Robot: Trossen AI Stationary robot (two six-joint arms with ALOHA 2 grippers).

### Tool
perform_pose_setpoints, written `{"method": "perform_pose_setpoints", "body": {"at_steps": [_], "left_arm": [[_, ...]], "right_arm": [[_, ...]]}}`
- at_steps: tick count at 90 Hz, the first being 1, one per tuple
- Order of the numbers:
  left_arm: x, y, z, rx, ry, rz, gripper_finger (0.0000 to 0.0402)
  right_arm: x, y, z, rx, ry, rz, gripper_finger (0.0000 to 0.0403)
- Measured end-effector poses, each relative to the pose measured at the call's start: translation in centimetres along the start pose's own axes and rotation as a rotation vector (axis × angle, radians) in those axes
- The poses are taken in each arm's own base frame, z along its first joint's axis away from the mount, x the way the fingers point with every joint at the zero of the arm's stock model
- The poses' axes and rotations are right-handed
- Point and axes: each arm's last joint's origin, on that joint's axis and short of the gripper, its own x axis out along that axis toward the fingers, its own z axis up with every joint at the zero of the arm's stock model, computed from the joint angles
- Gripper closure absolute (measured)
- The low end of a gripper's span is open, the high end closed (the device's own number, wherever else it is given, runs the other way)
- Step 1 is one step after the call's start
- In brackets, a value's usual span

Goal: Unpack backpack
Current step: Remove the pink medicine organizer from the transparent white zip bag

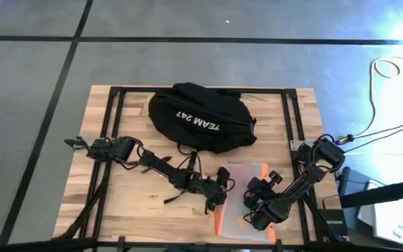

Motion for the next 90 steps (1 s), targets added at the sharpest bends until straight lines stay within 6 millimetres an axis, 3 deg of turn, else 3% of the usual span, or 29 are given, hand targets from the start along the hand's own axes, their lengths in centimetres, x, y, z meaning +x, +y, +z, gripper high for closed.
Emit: {"method": "perform_pose_setpoints", "body": {"at_steps": [28,54,90], "left_arm": [[-0.1,0.1,-0.3,-0.046,0.054,0.019,0.0233],[0.1,0.8,-0.1,-0.073,0.119,-0.077,0.0233],[-1.7,0.4,4.6,-0.017,0.26,-0.197,0.0233]], "right_arm": [[0.0,0.1,0.0,0.006,0.003,0.013,0.0398],[0.0,0.3,-0.1,-0.022,0.029,0.028,0.0398],[0.0,0.4,-0.2,-0.025,0.045,0.04,0.0398]]}}
